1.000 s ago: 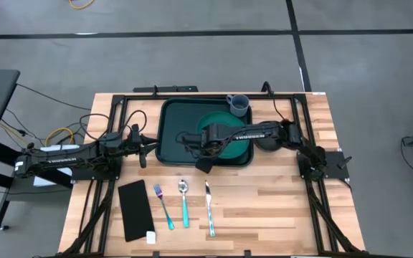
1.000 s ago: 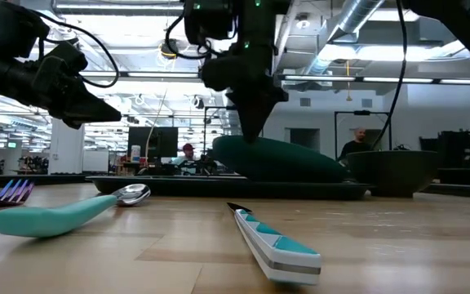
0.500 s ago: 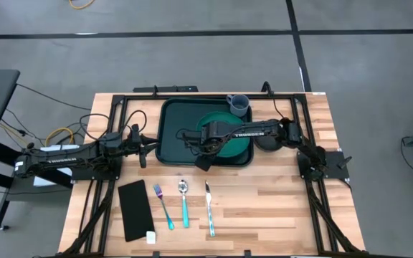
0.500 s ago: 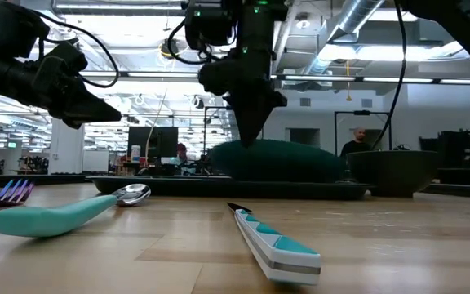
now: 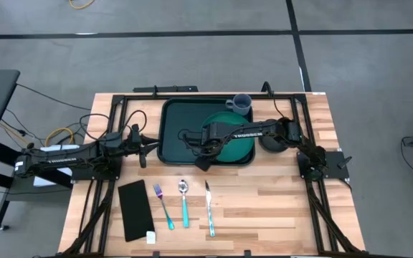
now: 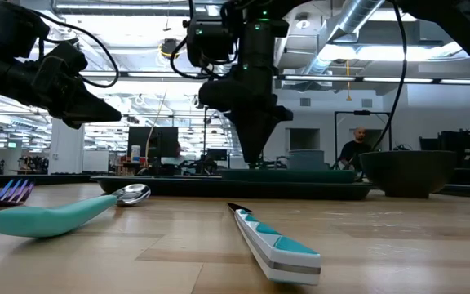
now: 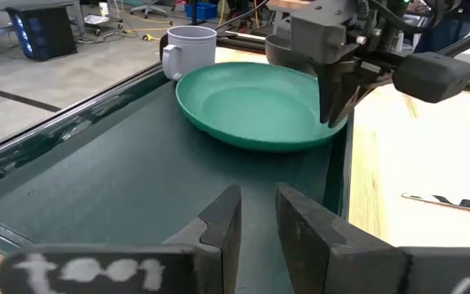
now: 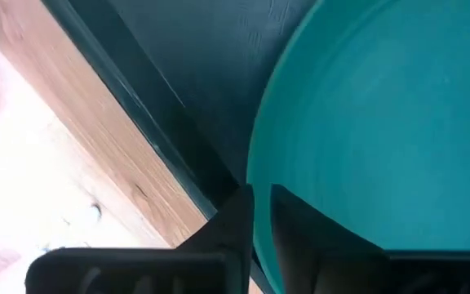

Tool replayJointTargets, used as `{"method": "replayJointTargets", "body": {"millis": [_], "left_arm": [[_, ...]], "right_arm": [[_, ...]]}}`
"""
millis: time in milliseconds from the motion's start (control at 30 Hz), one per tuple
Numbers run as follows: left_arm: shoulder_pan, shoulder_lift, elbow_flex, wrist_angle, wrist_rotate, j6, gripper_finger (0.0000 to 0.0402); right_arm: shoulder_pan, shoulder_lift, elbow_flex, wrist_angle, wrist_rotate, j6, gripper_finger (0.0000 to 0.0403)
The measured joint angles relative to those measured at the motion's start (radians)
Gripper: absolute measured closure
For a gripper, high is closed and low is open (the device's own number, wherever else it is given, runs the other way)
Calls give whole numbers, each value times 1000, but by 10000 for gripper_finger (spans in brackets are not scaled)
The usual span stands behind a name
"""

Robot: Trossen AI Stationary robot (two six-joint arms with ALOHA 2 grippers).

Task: Set up tray
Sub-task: Put the green plate on the black tray at the bottom of the gray mug, then put the black bowl on top of the green plate

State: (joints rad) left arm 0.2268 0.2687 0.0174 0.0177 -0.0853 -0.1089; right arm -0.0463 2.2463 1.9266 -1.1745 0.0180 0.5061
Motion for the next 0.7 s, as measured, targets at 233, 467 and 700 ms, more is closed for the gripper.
{"method": "replayJointTargets", "body": {"millis": [233,467,700], "left_arm": [[0,0,0,0,0,0,335],[0,0,0,0,0,0,335],[0,0,0,0,0,0,335]], "right_arm": [[0,0,1,60,6,19,329],[-2,0,118,51,-20,14,297],[11,0,346,-33,-19,12,283]]}}
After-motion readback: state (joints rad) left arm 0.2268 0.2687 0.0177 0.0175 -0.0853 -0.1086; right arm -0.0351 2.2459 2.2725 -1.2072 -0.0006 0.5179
